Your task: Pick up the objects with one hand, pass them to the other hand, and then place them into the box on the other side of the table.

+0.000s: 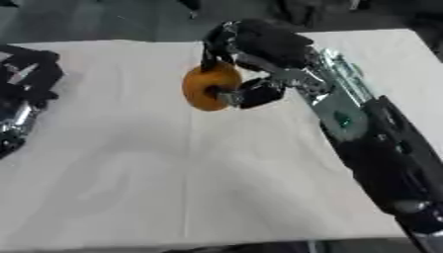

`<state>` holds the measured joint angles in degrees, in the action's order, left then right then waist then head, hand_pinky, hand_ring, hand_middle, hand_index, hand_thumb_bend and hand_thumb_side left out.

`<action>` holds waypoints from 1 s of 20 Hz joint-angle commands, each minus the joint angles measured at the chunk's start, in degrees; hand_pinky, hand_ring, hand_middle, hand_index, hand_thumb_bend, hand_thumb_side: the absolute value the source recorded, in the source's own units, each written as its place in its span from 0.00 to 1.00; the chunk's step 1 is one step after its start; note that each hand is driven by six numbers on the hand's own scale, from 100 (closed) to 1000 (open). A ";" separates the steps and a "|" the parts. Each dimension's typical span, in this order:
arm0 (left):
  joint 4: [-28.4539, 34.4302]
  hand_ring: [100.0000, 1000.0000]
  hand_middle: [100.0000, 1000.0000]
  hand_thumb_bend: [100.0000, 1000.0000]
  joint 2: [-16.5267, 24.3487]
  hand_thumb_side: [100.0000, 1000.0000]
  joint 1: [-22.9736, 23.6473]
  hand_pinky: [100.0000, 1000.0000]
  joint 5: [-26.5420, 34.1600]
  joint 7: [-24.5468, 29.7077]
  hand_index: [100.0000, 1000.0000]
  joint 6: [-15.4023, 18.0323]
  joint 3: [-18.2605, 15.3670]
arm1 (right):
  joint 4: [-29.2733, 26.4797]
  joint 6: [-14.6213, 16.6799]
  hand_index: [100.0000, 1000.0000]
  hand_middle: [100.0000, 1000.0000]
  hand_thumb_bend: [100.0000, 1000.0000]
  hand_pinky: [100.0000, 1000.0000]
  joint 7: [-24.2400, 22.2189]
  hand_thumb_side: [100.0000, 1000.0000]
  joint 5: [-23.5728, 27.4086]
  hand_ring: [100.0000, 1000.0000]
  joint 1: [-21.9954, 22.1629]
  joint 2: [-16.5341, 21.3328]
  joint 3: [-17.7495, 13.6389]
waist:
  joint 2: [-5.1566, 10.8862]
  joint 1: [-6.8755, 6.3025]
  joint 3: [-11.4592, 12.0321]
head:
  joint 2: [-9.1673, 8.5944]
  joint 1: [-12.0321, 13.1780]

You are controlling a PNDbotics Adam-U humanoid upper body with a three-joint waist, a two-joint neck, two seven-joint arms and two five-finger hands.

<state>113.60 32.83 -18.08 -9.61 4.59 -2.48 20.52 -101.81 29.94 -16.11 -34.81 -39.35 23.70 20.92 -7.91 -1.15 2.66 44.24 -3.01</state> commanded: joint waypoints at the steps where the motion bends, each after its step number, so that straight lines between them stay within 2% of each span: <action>1: 0.99 0.00 0.86 0.00 2.27 0.79 -1.64 0.62 2.26 3.36 0.92 -1.14 2.40 | -4.11 0.38 0.33 0.37 0.00 0.47 -1.36 0.00 2.22 0.34 -1.31 -0.26 0.54 | 0.64 0.09 0.03 | -0.13 0.68; 5: 0.99 0.00 0.91 0.00 2.86 0.85 -3.34 0.62 8.07 6.30 0.94 -4.45 5.61 | -7.78 0.74 0.34 0.38 0.00 0.49 -2.79 0.00 4.32 0.35 -2.05 -0.60 1.49 | 0.68 0.28 -0.13 | -0.13 0.82; 10: 0.99 0.00 0.94 0.02 2.87 0.85 -5.55 0.62 14.88 8.71 0.95 -7.00 8.14 | -10.95 0.43 0.34 0.38 0.00 0.49 -4.57 0.00 6.84 0.35 -2.75 -1.05 1.95 | 0.60 0.53 -0.39 | -0.13 0.53; 14: 0.99 0.00 0.96 0.10 2.44 0.85 -6.33 0.62 19.66 11.68 0.97 -6.08 9.18 | -12.32 0.14 0.34 0.38 0.00 0.49 -5.70 0.00 8.30 0.35 -2.96 -1.26 2.14 | 0.52 0.70 -0.53 | -0.13 -0.26; 20: 0.99 0.00 0.99 0.16 2.40 0.85 -5.91 0.63 25.03 16.33 0.99 -4.26 9.21 | -12.78 0.06 0.35 0.28 0.00 0.50 -6.53 0.00 9.32 0.35 -3.13 -1.24 2.15 | 0.47 0.72 -0.53 | -0.13 -1.48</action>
<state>113.60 34.33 -23.53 14.28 20.02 -7.06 30.07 -113.37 30.00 -22.49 -26.01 -41.35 22.30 23.41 -7.98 -0.31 2.14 44.24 -4.19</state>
